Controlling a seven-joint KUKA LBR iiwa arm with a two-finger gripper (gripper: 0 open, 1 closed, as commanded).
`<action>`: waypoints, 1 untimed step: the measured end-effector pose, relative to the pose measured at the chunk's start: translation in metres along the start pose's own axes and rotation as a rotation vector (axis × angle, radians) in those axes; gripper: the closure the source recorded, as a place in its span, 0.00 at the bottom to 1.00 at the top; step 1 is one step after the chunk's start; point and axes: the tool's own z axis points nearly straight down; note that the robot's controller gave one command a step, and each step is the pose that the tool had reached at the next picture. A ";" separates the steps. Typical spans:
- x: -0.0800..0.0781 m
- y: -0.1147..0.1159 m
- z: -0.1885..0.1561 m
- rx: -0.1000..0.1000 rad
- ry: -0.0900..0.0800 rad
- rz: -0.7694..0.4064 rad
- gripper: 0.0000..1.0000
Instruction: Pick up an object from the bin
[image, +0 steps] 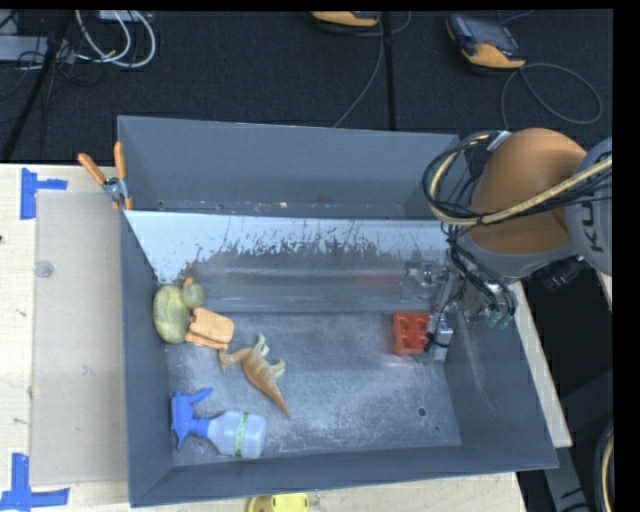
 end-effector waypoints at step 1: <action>0.000 0.000 -0.001 0.000 0.000 0.000 0.00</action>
Offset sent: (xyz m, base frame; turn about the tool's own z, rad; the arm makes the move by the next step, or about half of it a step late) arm 0.0148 -0.0241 0.0527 0.0066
